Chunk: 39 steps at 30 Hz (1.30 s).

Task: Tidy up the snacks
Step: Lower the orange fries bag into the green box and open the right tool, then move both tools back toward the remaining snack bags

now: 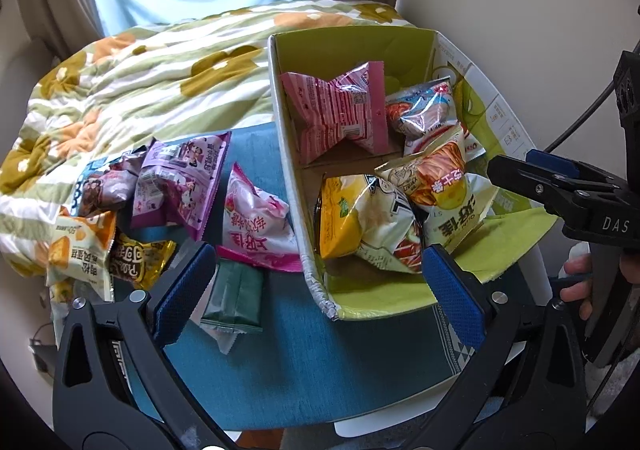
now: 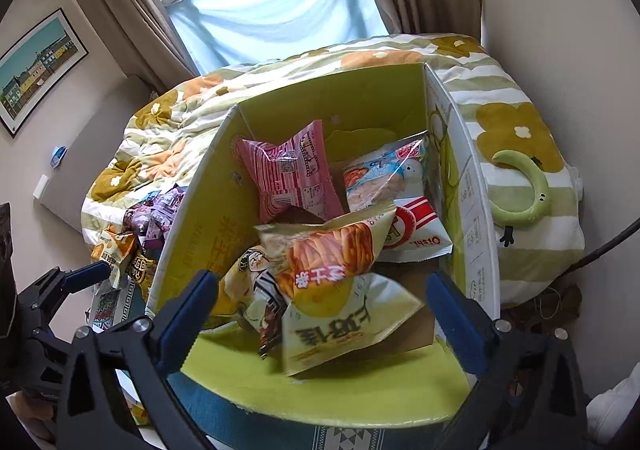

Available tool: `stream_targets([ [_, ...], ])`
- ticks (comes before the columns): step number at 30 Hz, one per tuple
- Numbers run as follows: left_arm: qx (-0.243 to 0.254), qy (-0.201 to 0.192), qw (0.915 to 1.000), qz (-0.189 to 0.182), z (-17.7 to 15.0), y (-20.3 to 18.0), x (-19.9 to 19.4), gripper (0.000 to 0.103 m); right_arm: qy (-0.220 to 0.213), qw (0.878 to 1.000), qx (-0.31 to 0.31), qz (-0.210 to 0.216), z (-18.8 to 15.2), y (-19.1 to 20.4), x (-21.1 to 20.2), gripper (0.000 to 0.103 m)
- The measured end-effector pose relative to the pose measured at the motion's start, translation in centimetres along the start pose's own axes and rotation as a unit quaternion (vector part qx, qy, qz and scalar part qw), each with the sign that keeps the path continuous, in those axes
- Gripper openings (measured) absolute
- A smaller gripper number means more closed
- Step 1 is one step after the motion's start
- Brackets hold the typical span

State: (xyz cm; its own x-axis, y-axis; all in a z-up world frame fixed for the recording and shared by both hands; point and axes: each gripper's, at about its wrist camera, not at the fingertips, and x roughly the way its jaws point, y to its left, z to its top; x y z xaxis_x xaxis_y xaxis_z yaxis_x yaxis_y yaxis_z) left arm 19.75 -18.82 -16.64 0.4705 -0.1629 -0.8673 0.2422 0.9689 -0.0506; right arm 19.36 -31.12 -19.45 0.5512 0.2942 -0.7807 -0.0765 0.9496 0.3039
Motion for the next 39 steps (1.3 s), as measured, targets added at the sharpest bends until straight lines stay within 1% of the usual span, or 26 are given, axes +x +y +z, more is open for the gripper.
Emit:
stream_targets([
  [4, 0.0, -0.001, 1.0, -0.001, -0.5, 0.0, -0.2, 0.102, -0.001, 1.0, -0.003, -0.008, -1.0, 0.0, -0.7, 0.103],
  [9, -0.001, -0.017, 0.9998, -0.001, -0.7, -0.5, -1.5, 0.102, -0.009, 1.0, -0.021, -0.02, -1.4, 0.4, -2.0, 0.103],
  [13, -0.005, -0.038, 0.9993, 0.003, -0.8, -0.9, -3.5, 0.102, -0.021, 0.999, -0.025, -0.021, -1.6, 0.6, -3.6, 0.103],
  [17, -0.018, -0.059, 0.998, 0.013, -1.1, -0.8, -6.0, 0.102, -0.032, 0.998, -0.042, -0.027, -1.6, 1.5, -5.4, 0.103],
  [21, -0.036, -0.078, 0.996, 0.026, -2.0, -0.1, -8.7, 0.102, -0.044, 0.997, -0.067, -0.023, -1.5, 3.1, -7.1, 0.103],
  [23, -0.043, -0.084, 0.9949, 0.036, -2.4, 0.4, -9.8, 0.102, -0.048, 0.996, -0.075, -0.013, -1.4, 3.8, -7.7, 0.103],
  [28, -0.066, -0.093, 0.9915, 0.063, -3.7, 2.5, -11.9, 0.102, -0.065, 0.994, -0.09, 0.01, -1.1, 6.2, -9.0, 0.103],
  [31, -0.081, -0.096, 0.9893, 0.073, -4.5, 4.3, -12.8, 0.102, -0.077, 0.992, -0.101, 0.012, -1.1, 7.9, -9.5, 0.103],
  [36, -0.097, -0.101, 0.9868, 0.082, -6.0, 7.8, -14.0, 0.102, -0.081, 0.99, -0.112, 0.025, -1.0, 10.6, -9.2, 0.103],
  [39, -0.1, -0.102, 0.9865, 0.081, -6.8, 10.3, -14.6, 0.102, -0.083, 0.99, -0.113, 0.032, -1.2, 12.6, -8.6, 0.103],
])
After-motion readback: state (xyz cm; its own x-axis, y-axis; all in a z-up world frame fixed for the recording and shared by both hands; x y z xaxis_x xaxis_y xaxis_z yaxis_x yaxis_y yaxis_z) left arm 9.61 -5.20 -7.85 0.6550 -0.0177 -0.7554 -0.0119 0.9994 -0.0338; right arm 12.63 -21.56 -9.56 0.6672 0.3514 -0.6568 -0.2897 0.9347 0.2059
